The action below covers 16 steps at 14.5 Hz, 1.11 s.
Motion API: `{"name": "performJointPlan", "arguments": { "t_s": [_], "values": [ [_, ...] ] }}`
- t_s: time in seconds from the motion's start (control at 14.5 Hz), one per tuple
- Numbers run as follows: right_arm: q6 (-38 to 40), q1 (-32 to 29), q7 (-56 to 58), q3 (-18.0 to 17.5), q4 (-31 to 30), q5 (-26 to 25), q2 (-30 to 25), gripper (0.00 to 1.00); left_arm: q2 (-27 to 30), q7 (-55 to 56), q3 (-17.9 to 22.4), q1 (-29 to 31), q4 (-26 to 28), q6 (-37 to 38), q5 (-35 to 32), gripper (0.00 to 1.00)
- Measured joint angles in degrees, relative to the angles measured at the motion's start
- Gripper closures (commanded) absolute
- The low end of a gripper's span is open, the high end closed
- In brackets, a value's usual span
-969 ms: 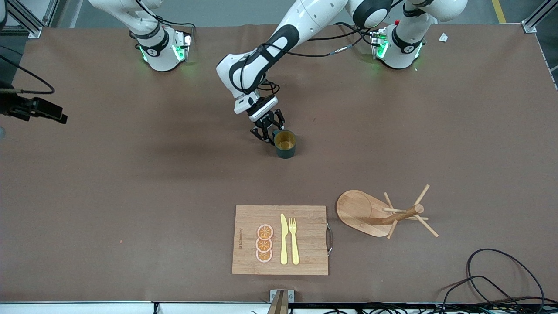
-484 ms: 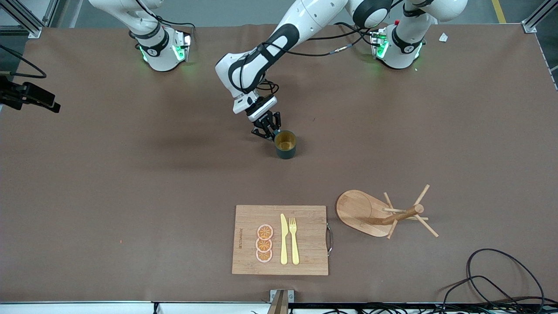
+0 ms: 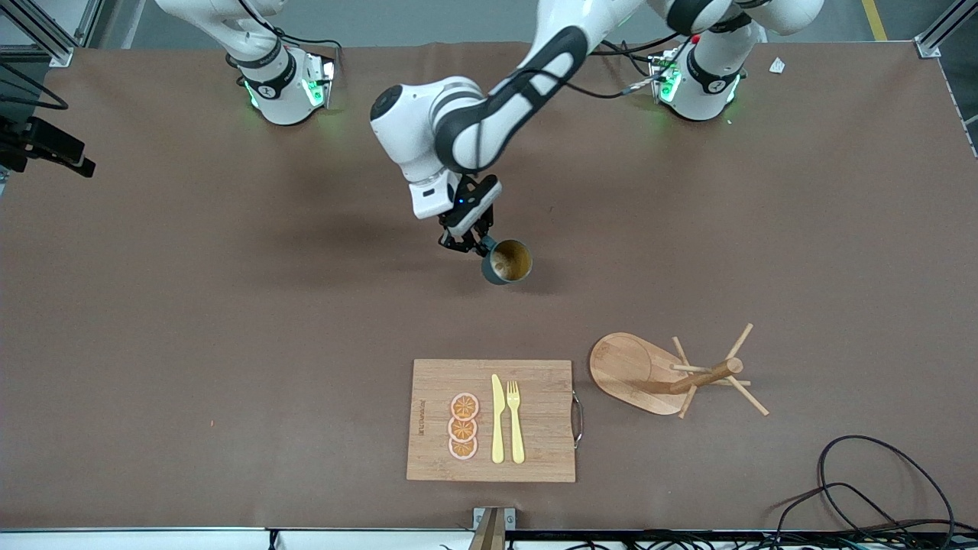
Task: Pass cup and hang on rack
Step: 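Lift the teal mug with the left gripper toward the wooden rack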
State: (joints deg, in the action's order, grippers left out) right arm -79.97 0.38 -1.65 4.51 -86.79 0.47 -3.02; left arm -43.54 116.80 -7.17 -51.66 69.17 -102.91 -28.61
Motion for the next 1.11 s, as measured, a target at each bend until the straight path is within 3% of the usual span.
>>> {"name": "performJointPlan", "arguments": {
  "t_s": [0.42, 1.11],
  "values": [
    [-0.4, 0.0, 0.0, -0.1, 0.0, 0.1, 0.0, 0.0, 11.0, -16.5, 0.0, 13.4, 0.7, -1.6, 23.5, 0.99],
    [-0.3, 0.0, 1.4, -0.1, 0.8, 0.1, -0.1, 0.0, 13.5, -39.6, 0.0, 32.6, 3.2, -3.7, 59.6, 0.99]
  ]
}}
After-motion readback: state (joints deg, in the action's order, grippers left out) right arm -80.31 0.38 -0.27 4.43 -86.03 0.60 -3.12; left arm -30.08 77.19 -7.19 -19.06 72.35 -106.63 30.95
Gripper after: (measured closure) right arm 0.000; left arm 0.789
